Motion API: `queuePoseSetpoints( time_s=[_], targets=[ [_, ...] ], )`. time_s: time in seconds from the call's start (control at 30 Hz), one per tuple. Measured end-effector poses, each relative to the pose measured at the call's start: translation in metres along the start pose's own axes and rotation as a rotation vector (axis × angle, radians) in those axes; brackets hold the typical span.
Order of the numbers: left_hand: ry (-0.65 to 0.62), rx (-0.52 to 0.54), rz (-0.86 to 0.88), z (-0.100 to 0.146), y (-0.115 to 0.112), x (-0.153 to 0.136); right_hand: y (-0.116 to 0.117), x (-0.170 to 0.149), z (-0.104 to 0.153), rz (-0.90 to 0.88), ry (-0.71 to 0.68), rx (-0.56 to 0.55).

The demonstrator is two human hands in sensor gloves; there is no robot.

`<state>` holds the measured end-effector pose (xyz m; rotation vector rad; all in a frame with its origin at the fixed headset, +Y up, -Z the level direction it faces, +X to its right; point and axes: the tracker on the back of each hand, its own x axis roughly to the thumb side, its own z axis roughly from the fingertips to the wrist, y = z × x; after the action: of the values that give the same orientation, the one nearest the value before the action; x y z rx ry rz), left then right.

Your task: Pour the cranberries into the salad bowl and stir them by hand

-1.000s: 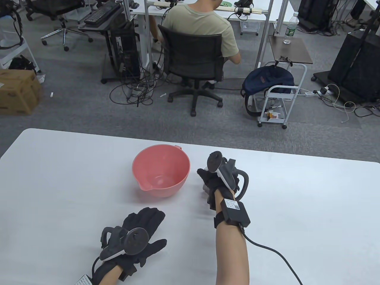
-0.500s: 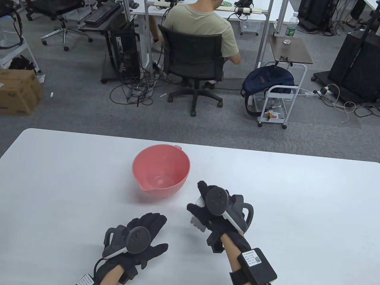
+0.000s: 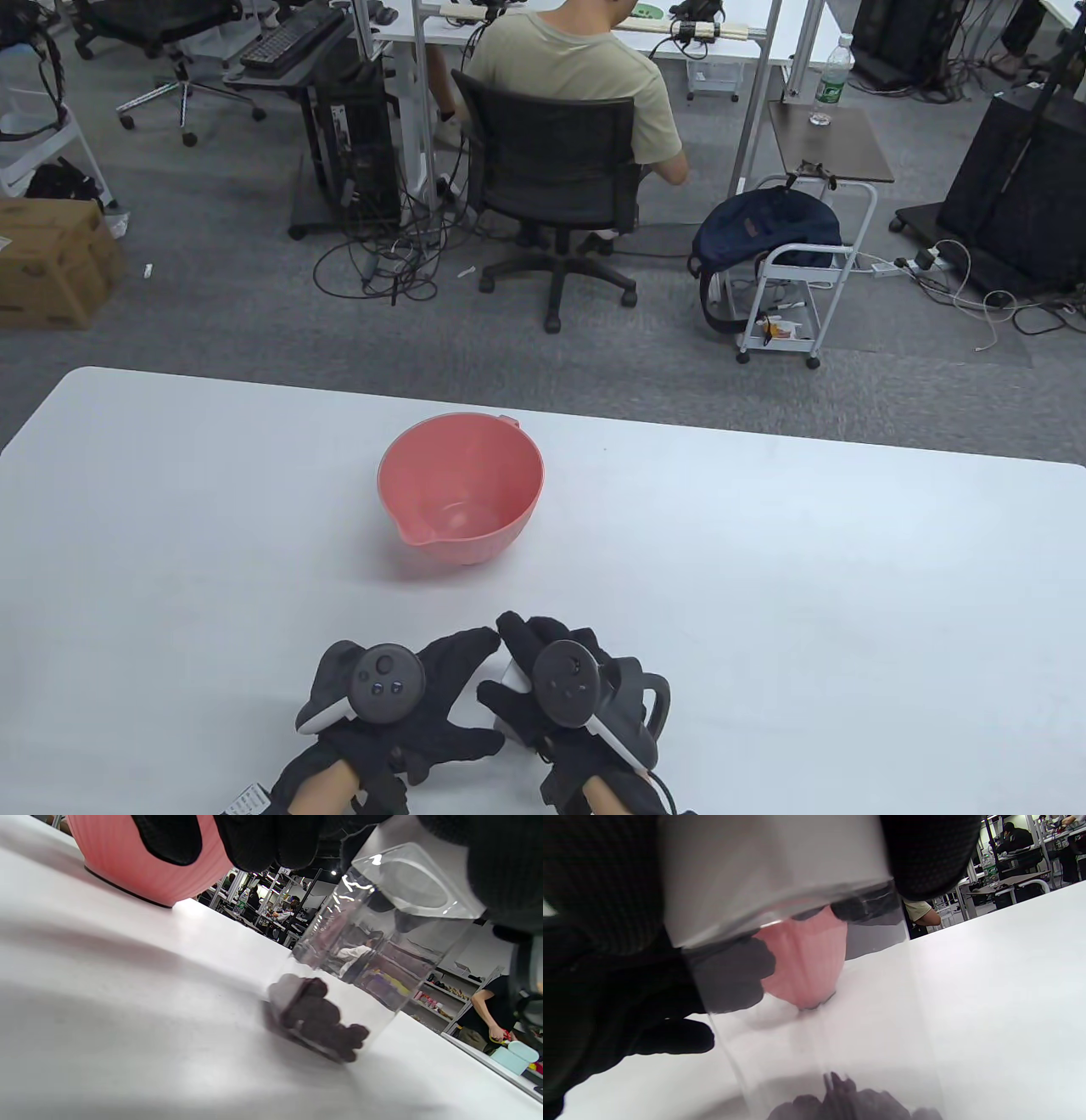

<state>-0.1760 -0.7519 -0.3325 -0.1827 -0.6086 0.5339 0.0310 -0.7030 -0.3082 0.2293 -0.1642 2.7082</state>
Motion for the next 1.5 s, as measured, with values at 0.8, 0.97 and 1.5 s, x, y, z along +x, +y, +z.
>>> queuePoseSetpoints(
  time_s=[0.8,0.97,1.5],
  targets=[
    [0.109,-0.027,0.165,-0.020,-0.024,0.002,0.010,-0.007,0.011,-0.042,0.140,-0.012],
    [0.116,-0.012,0.146,-0.023,-0.028,0.007,0.016,-0.007,0.011,-0.017,0.170,-0.019],
    [0.178,0.053,0.149,-0.024,-0.026,-0.009,0.016,0.001,0.011,-0.045,0.115,-0.109]
  ],
)
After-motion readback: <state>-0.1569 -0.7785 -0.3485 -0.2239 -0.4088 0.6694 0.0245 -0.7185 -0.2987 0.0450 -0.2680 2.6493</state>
